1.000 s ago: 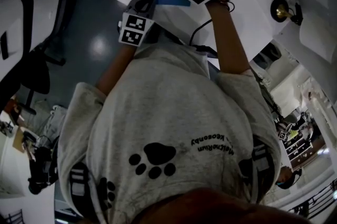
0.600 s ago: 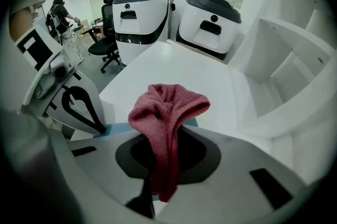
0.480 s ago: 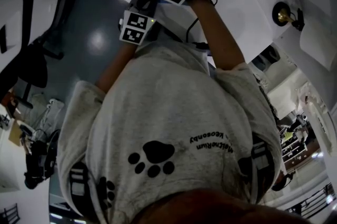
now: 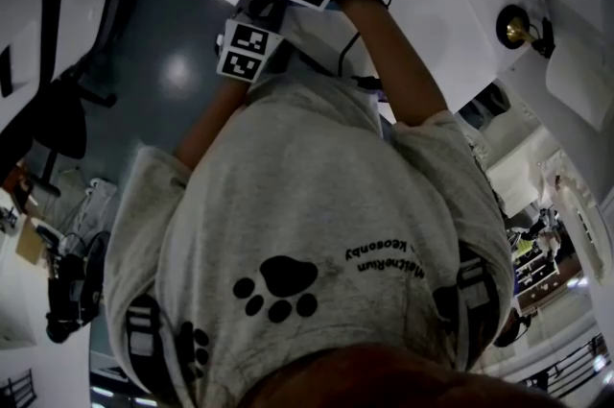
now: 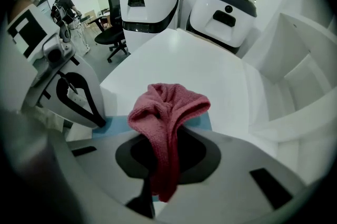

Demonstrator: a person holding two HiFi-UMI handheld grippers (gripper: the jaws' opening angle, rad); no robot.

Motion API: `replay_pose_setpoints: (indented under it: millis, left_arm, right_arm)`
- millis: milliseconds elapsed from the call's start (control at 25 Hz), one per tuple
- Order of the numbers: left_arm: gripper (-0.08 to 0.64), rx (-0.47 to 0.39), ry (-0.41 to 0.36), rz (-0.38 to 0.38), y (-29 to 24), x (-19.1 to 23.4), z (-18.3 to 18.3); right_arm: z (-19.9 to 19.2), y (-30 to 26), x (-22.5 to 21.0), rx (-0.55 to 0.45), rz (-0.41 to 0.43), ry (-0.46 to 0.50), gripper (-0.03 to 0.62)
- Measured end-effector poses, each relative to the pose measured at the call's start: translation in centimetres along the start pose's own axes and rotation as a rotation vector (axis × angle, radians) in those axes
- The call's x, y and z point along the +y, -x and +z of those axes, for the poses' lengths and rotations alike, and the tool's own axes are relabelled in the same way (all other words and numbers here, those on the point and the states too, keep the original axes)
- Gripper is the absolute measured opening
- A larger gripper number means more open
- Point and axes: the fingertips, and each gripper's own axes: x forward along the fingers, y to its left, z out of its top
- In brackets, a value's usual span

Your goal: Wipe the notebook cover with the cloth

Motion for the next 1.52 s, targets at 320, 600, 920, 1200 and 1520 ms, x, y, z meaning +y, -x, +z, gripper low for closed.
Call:
replay_pose_setpoints:
  millis: [320, 600, 920, 1200, 1520]
  left_arm:
    - [0.012, -0.003, -0.003, -0.001, 0.2, 0.2, -0.1]
    - [0.012, -0.004, -0.009, -0.003, 0.0, -0.1, -0.1]
    - [0.012, -0.002, -0.018, -0.003, -0.1, -0.2, -0.2]
    - [0.012, -0.004, -0.021, 0.005, -0.4, -0.4, -0.2]
    - [0.012, 0.0, -0.022, 0.021, -0.1, -1.0, -0.5]
  right_arm:
    - [-3.9, 1.0, -0.4, 0.056, -0.017, -0.042, 0.069]
    - [-8.2, 1.9, -0.9, 0.103, -0.043, -0.116, 0.069]
    - [-11.7, 2.7, -1.0, 0.157, -0.069, -0.165, 0.069]
    - [-16.4, 3.6, -0.4, 0.196, -0.081, -0.272, 0.069]
    - [-17.1, 6.4, -0.1, 0.128, -0.124, -0.339, 0.069]
